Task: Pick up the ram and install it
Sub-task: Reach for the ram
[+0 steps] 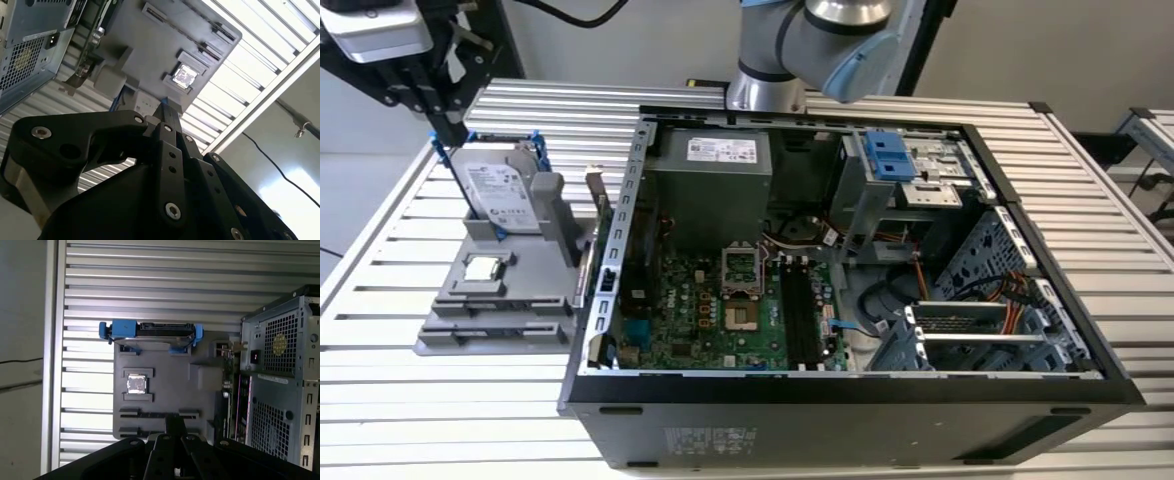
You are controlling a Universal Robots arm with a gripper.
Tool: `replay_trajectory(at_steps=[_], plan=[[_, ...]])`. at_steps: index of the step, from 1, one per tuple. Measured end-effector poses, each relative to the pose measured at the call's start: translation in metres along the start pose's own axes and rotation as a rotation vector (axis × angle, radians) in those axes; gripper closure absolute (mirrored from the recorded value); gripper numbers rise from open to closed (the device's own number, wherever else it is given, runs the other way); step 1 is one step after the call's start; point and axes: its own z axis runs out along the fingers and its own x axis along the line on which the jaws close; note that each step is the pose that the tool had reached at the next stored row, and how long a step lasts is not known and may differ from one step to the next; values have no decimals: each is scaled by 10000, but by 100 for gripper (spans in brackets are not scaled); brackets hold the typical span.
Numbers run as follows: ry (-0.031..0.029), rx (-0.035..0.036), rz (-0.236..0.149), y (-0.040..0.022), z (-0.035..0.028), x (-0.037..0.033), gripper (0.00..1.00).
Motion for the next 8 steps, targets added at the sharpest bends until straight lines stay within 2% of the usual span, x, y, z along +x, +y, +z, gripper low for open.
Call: replay_trajectory(at_steps=[8], plan=[[0,0,0,-39,-1,1,100]])
